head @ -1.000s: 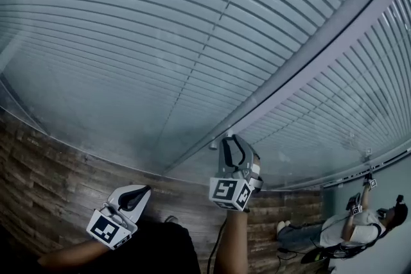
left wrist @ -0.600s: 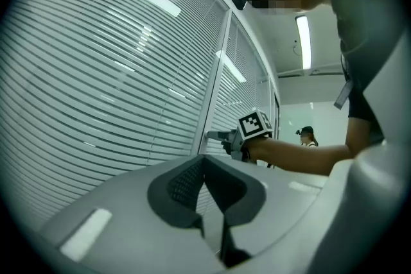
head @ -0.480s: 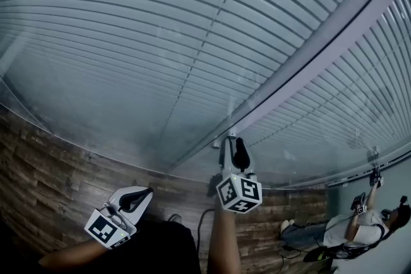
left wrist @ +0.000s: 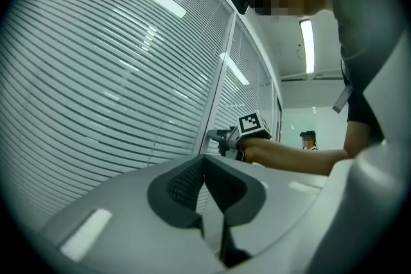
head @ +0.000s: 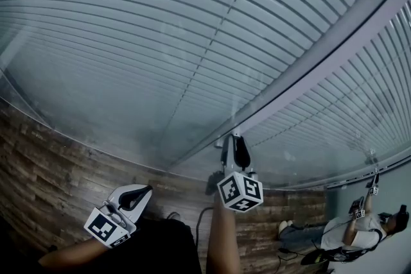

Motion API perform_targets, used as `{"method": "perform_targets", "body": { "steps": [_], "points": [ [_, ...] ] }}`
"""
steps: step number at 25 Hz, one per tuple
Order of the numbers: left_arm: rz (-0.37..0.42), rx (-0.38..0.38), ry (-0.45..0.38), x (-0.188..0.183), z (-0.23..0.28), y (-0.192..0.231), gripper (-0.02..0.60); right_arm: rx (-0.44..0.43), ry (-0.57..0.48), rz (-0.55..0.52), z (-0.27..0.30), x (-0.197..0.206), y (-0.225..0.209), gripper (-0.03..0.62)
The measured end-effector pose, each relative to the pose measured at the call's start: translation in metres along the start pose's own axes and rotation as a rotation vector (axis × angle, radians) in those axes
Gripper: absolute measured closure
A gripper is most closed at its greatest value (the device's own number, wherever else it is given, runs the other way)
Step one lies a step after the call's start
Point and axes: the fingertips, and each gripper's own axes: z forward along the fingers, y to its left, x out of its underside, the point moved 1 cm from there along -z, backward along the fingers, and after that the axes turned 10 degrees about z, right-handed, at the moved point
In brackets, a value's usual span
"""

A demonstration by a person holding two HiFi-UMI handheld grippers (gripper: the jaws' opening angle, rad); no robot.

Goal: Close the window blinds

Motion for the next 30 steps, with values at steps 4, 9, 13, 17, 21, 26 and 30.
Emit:
{"method": "perform_targets", "body": {
  "steps": [4, 9, 13, 17, 21, 26, 30],
  "points": [
    [-0.009, -0.013, -0.006, 0.005, -0.003, 0.003, 0.583, -0.008, -0.005, -0.013, 0.001, 0.006, 0.003, 0.462],
    [-0.017, -0.016, -0.013, 0.003, 0.006, -0.008, 0.583, -0.003, -0.002, -0.04, -0.006, 0.005, -0.002, 0.465],
    [-0.023, -0.02, -0.007, -0.001, 0.017, -0.017, 0.583, -0.007, -0.006, -0.057, -0.02, -0.002, -0.004, 0.498],
    [-0.038, -0.002, 0.011, 0.004, 0.03, -0.028, 0.583, -0.018, -0.025, -0.075, -0.039, -0.004, -0.005, 0.579],
    [-0.035, -0.005, -0.005, 0.007, 0.042, -0.039, 0.583, -0.049, -0.013, -0.108, -0.063, 0.005, 0.001, 0.592],
    [-0.03, -0.015, -0.004, 0.002, 0.072, -0.057, 0.583, -0.092, 0.006, -0.2, -0.084, 0.006, -0.003, 0.594],
    [-0.013, -0.02, 0.003, -0.002, 0.095, -0.072, 0.583, -0.107, 0.013, -0.207, -0.094, 0.003, -0.018, 0.594]
  ]
}}
